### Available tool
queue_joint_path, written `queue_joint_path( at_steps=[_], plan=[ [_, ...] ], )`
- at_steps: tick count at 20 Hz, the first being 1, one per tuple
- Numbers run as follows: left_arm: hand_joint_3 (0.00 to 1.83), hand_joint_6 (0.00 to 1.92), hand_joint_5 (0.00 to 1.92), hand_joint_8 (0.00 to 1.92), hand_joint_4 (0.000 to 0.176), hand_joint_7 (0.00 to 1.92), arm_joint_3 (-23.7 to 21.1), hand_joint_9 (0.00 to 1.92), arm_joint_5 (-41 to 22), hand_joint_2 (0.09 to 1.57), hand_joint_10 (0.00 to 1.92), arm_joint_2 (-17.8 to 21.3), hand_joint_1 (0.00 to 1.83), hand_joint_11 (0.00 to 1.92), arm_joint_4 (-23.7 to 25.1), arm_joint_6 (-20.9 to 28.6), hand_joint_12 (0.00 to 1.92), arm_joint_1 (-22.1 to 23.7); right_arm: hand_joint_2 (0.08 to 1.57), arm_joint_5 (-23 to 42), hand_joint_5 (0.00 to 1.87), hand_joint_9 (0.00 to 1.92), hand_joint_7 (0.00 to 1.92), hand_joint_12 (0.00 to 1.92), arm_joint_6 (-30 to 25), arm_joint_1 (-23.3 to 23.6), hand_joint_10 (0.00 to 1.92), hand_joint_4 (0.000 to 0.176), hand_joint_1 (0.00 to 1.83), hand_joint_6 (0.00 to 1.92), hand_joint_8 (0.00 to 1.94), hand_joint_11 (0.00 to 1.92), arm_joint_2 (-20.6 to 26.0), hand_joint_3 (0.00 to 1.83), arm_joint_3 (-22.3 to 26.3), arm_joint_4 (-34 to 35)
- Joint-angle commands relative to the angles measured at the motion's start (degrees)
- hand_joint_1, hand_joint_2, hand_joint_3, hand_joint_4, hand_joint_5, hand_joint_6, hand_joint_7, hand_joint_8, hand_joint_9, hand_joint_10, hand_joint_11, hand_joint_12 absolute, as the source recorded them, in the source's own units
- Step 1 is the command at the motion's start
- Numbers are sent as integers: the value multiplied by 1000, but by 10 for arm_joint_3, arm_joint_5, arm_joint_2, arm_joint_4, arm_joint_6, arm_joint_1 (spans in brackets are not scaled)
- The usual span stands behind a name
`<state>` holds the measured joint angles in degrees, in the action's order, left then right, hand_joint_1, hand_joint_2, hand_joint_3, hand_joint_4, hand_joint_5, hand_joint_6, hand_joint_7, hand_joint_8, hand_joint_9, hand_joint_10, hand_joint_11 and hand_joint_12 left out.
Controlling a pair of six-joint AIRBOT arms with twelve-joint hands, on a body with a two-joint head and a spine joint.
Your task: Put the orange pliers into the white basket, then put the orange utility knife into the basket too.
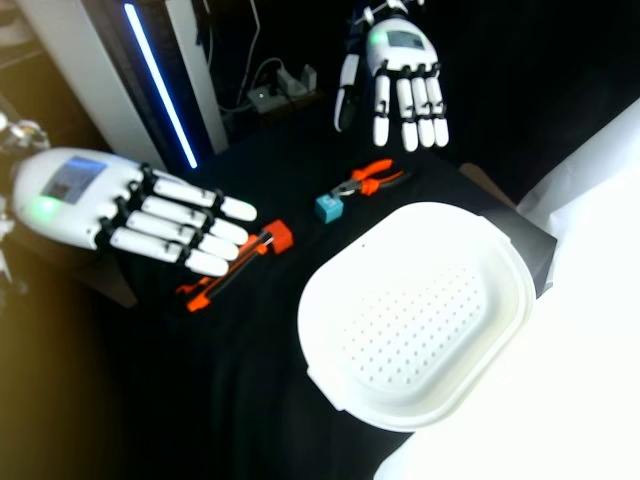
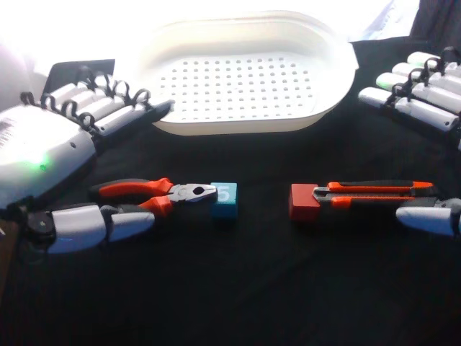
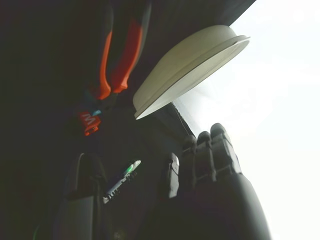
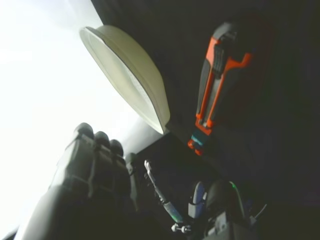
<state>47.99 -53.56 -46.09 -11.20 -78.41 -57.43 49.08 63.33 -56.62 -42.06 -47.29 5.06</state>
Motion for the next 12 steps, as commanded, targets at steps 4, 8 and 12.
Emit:
queue_joint_path(
  at_steps=[4, 8, 12],
  plan=[
    [0, 3, 181, 4, 1, 254, 7, 125, -40, 1230, 452, -10, 581, 0, 4, 6, 1432, 6, 1176, 66, 0, 0, 0, 0, 3, 8, 0, 0, 475, 0, 0, 0, -4, 10, -5, 2],
    [0, 2, 223, 8, 0, 323, 24, 101, -4, 1183, 619, -39, 649, 0, -11, 7, 1494, 9, 1182, 64, 0, 0, 0, 0, 3, 8, 0, 0, 487, 0, 0, 0, -8, 8, -7, 5],
    [2, 9, 279, 10, 0, 354, 53, 20, 38, 1205, 852, -78, 590, 0, -31, 6, 1595, 33, 1194, 63, 0, 0, 0, 0, 3, 8, 0, 0, 475, 0, 0, 0, -8, 8, -6, 6]
  ],
)
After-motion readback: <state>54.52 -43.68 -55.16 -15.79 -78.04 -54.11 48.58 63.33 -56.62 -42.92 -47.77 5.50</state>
